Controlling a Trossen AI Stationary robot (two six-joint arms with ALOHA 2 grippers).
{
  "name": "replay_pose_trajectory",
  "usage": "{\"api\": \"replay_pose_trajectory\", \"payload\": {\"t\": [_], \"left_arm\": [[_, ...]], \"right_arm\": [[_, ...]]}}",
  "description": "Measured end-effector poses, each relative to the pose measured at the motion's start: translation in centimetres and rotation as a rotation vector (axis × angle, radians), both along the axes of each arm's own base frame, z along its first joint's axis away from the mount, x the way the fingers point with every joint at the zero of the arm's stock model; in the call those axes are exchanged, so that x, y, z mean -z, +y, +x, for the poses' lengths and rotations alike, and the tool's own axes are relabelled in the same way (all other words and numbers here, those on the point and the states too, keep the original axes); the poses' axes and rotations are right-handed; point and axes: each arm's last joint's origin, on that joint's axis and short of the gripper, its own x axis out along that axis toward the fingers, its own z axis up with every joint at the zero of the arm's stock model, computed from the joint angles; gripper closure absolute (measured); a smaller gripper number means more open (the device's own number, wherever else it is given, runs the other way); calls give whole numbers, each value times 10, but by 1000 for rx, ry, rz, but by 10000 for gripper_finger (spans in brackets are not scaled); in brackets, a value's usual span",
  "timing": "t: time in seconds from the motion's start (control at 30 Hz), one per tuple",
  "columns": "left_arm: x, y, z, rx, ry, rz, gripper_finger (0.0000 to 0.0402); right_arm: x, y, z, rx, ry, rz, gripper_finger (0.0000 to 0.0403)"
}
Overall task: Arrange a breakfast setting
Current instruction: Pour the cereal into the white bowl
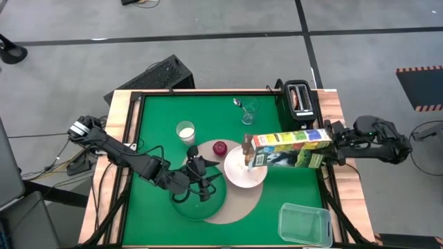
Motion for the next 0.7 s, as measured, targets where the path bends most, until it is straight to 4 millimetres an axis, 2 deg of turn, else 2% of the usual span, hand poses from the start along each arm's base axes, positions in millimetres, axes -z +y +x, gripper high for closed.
{"api": "replay_pose_trajectory", "payload": {"t": [0.17,0.33,0.5,0.7], "left_arm": [[0,0,0,1,1,0,240],[0,1,0,-2,1,1,240],[0,1,0,-1,2,5,240],[0,1,0,5,5,4,240]], "right_arm": [[5,0,-1,0,58,2,158],[4,0,8,-8,107,1,158],[-1,0,22,-26,143,-5,157],[-14,0,20,-37,137,-13,157]]}}
